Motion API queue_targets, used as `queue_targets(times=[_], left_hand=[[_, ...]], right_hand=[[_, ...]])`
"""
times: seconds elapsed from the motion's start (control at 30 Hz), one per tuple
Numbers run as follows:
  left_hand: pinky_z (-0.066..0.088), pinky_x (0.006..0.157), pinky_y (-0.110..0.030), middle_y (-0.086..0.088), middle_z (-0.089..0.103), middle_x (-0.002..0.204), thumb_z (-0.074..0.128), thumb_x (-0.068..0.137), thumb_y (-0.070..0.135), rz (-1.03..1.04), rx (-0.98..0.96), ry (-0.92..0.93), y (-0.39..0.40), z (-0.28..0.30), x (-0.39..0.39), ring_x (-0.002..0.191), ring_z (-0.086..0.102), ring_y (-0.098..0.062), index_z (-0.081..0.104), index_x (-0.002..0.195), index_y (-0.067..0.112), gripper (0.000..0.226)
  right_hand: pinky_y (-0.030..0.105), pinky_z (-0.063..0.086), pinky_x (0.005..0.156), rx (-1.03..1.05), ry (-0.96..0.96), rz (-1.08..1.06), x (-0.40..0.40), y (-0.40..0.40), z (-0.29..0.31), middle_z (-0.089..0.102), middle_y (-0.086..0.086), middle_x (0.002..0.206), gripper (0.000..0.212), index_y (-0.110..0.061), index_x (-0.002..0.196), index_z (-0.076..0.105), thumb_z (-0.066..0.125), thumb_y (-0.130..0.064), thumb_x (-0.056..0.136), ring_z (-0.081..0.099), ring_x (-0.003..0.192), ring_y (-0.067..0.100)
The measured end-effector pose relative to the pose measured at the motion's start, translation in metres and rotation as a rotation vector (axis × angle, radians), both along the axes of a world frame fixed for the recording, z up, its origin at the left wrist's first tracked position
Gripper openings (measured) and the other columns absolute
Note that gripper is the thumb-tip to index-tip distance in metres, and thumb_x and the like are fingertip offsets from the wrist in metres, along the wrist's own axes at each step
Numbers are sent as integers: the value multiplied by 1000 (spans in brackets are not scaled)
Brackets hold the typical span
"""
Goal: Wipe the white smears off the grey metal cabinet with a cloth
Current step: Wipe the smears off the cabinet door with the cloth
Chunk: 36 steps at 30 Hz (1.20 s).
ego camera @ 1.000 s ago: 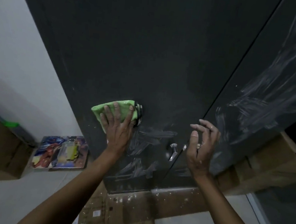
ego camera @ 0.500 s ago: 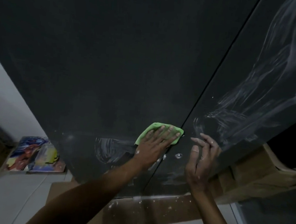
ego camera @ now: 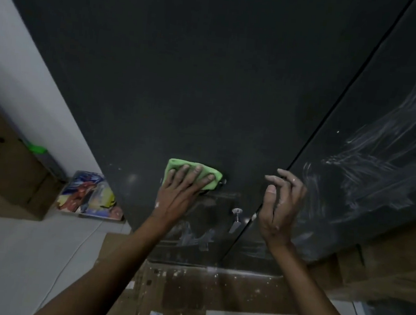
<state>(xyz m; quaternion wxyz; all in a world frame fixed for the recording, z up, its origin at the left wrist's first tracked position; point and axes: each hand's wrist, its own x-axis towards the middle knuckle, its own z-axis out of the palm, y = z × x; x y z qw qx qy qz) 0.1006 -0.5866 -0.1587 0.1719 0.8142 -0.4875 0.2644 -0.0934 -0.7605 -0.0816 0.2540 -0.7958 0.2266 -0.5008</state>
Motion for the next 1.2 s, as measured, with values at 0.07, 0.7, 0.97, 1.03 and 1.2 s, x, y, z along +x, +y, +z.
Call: queue_targets(times=[0.07,0.7,0.97,1.03,1.2], left_hand=[[7,125,-47,3,-4,176,38,102,47,53,-35,-47,28,-5,19,156,16,-32,1,165,45,73],[-18,127,-48,-24,-1,168,28,112,45,318,-359,319,63,-14,35,157,-10,-42,-25,161,34,73],[8,125,-63,-27,4,162,67,102,18,301,-265,443,80,-50,17,151,7,-54,11,154,23,77],[12,123,-66,-28,5,162,69,101,17,299,-271,423,78,-48,19,150,13,-58,11,155,22,79],[-7,125,-63,-36,5,163,66,102,16,238,-387,350,69,-23,30,146,14,-68,-13,162,41,102]], right_hand=[[18,31,112,20,4,27,7,5,-2,53,6,134,28,-9,112,70,45,-19,103,39,134,6],[23,35,111,34,62,96,29,59,-22,54,9,131,32,-7,112,70,42,-20,105,43,131,16],[22,34,113,33,99,68,14,71,-21,54,9,131,33,-6,112,71,40,-18,105,38,133,4],[18,31,112,9,95,42,10,70,-19,55,12,130,33,-6,111,71,40,-16,105,37,133,2],[19,33,111,12,107,-5,1,70,-18,54,10,132,32,-8,112,71,41,-16,106,38,133,5]])
